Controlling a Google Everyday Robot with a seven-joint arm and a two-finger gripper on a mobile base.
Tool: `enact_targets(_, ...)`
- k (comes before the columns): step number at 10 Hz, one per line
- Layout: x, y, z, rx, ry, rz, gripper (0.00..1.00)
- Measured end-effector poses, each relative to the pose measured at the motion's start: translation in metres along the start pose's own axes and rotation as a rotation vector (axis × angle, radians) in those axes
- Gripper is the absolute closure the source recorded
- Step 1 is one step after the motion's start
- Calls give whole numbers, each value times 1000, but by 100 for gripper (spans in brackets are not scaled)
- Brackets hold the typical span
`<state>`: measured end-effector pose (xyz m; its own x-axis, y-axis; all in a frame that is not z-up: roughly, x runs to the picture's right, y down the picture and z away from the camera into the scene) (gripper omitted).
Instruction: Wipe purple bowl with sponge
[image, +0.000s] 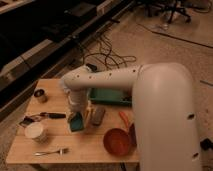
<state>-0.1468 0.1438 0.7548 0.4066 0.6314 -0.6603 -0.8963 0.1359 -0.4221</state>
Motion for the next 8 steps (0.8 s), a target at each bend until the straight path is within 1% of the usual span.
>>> enact_targets(2, 1, -8, -5, -21, 4, 0, 100)
enact_targets(3, 0, -12, -4, -36, 13, 2, 100)
enact_targets(4, -2, -16, 0, -55, 23, 4, 100)
enact_targets(6, -4, -17, 9, -85, 44, -3, 100)
enact_targets(8, -7, -17, 15, -106, 55, -4, 100)
